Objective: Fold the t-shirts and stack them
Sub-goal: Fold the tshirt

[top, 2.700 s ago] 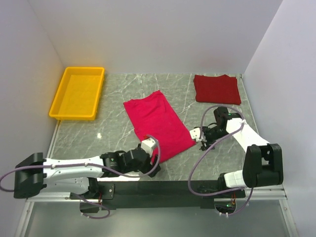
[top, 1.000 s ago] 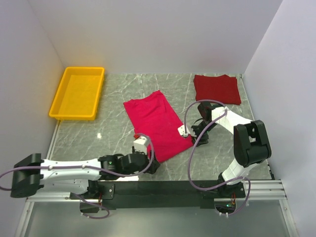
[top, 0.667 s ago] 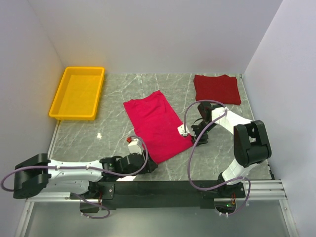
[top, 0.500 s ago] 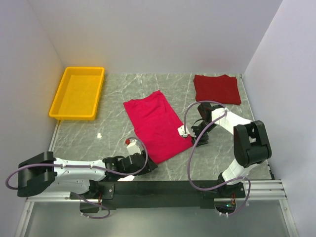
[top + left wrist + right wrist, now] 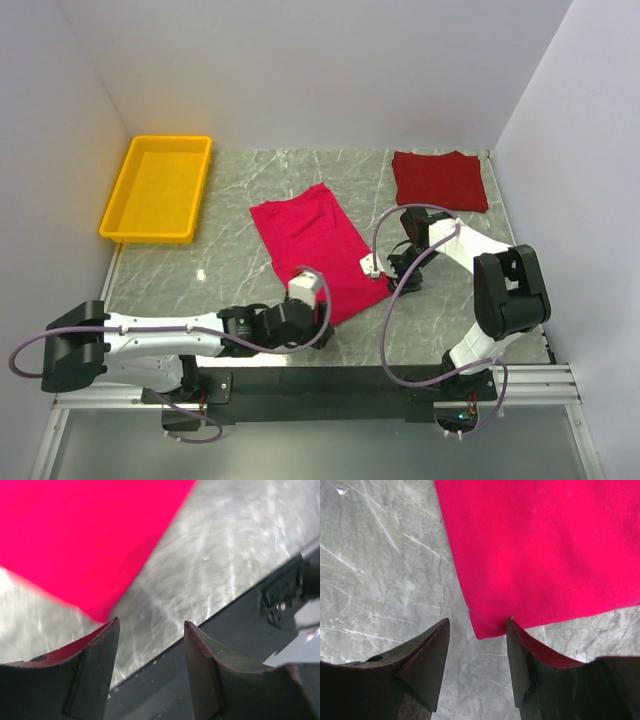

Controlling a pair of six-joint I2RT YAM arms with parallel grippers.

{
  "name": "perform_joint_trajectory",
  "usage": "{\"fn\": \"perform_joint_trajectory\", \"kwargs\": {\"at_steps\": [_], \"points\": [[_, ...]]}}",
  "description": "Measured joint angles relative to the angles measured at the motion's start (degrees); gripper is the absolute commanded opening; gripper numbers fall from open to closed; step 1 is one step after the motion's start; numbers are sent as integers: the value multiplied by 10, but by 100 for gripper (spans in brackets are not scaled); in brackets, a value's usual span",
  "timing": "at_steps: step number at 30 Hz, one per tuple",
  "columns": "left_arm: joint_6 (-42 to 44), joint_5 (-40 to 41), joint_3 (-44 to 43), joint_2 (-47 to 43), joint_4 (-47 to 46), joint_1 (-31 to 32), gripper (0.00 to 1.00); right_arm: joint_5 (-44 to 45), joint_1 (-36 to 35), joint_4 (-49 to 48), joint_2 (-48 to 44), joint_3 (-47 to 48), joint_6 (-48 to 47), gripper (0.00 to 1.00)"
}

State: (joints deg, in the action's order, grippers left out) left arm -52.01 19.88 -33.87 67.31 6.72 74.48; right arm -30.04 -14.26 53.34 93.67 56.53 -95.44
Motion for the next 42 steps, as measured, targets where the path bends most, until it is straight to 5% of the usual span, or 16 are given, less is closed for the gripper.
{"fn": "perform_joint_trajectory", "kwargs": {"at_steps": [6, 16, 27, 42], "points": [[241, -28, -60, 39, 15, 9, 58, -6, 2, 7, 0, 7, 0, 56], [427, -47, -80, 146, 65, 11, 57, -15, 16, 40, 1, 39, -13, 56], [463, -1, -136, 239, 80, 11, 50, -15, 17, 53, 7, 43, -15, 56], [432, 10, -200, 296, 139, 11, 14, -11, 17, 55, 14, 46, -15, 56]]}}
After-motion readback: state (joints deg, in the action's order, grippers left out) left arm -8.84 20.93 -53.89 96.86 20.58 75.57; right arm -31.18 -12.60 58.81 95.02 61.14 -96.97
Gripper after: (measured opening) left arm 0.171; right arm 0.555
